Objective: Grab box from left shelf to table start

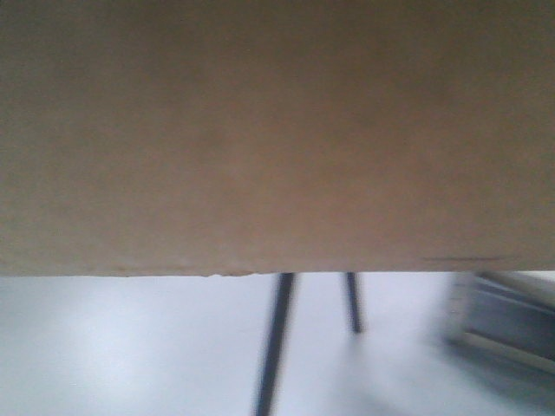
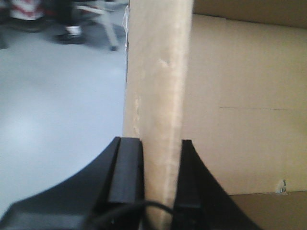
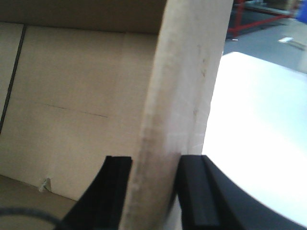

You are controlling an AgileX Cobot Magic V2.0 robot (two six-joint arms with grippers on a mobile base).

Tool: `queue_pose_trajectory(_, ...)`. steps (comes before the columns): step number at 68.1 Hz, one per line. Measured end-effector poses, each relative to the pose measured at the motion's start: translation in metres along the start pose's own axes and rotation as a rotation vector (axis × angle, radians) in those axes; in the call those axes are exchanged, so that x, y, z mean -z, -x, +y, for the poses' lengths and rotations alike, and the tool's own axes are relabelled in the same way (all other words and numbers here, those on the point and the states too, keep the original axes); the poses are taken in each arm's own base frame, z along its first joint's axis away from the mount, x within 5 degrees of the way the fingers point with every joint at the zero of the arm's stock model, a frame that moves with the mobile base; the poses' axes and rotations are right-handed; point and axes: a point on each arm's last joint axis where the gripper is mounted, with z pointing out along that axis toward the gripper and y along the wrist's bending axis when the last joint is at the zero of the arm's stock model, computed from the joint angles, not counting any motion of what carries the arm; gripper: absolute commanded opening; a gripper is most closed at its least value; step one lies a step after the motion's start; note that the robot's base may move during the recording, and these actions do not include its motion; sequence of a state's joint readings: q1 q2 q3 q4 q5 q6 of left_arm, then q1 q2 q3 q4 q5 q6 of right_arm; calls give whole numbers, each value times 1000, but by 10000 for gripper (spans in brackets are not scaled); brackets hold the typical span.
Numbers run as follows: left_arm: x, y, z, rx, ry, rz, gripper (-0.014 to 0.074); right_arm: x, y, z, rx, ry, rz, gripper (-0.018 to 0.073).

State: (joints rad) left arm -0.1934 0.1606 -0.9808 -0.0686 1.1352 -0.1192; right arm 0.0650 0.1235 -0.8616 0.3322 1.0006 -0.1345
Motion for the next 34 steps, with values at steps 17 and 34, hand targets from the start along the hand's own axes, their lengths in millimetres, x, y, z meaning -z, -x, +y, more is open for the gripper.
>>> queue_pose_trajectory(17, 0, 0, 0, 0, 0, 0, -99, 0, 0, 0, 0, 0, 0, 59)
queue_pose_trajectory(34, 0, 0, 0, 0, 0, -2, -99, 0, 0, 0, 0, 0, 0, 59)
